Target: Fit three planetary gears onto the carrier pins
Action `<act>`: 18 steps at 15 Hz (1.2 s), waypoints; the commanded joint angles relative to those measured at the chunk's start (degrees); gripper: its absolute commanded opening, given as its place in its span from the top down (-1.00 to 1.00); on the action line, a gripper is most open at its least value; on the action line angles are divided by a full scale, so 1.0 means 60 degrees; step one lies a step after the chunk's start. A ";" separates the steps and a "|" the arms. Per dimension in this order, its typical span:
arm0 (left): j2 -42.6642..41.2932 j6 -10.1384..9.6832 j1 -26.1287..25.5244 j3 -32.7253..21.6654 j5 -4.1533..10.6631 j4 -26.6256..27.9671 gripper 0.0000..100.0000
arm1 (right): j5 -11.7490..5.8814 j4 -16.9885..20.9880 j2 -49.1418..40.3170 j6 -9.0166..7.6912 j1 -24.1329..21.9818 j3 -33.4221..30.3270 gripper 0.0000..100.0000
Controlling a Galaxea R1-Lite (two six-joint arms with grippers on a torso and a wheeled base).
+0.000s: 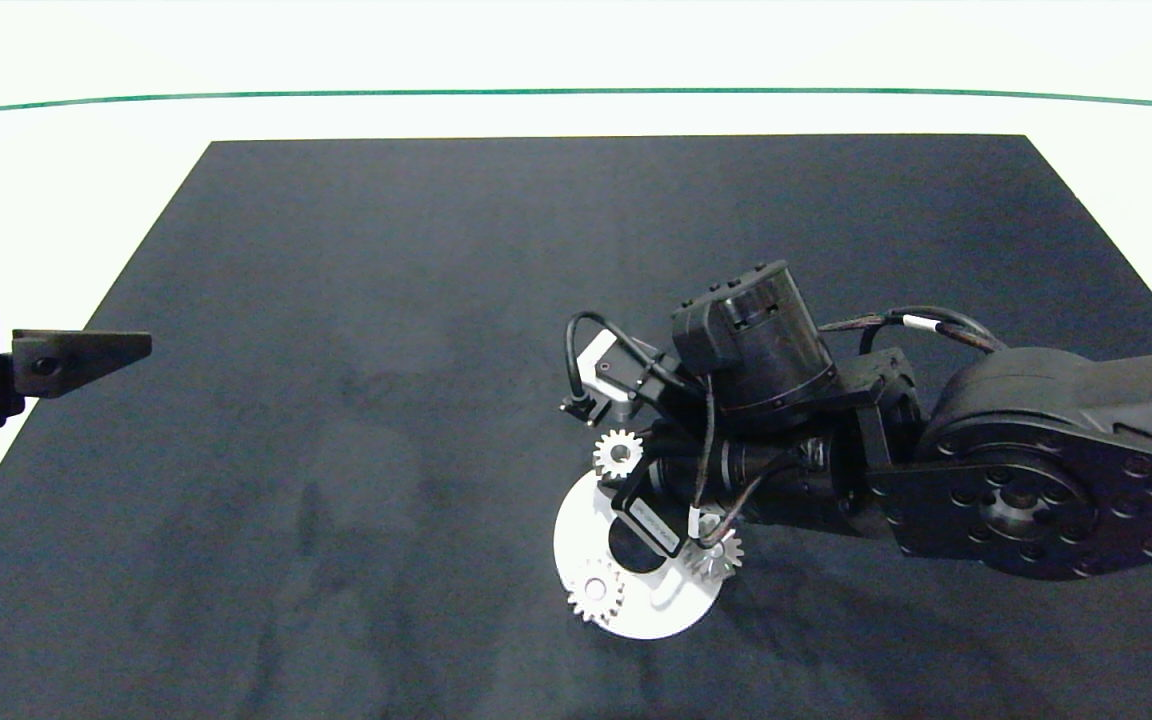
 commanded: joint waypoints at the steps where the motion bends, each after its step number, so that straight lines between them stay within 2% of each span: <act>1: -0.0015 -0.0003 -0.0021 0.0010 0.0018 0.0021 -1.00 | -0.0034 -0.0121 0.0123 -0.0026 -0.0003 -0.0010 0.56; 4: -0.0015 -0.0003 -0.0035 0.0039 0.0018 0.0006 -1.00 | -0.0019 -0.0194 0.0181 -0.0026 -0.0003 0.0107 0.56; 8: -0.0074 -0.0003 -0.0035 0.0039 0.0018 0.0006 -1.00 | -0.0063 -0.0619 0.0079 -0.0040 -0.0047 0.0532 0.56; 14: -0.0132 0.0056 -0.0035 0.0054 0.0018 0.0021 -1.00 | -0.0049 -0.0780 -0.0244 -0.0040 -0.0062 0.0869 0.56; 16: -0.0132 0.0056 -0.0035 0.0069 0.0018 0.0080 -1.00 | -0.0063 -0.1205 -0.0244 -0.0055 -0.0062 0.1132 0.56; 18: -0.0118 0.0056 -0.0050 0.0069 0.0018 0.0153 -1.00 | -0.0107 -0.1996 -0.0258 -0.0055 -0.0062 0.1660 0.56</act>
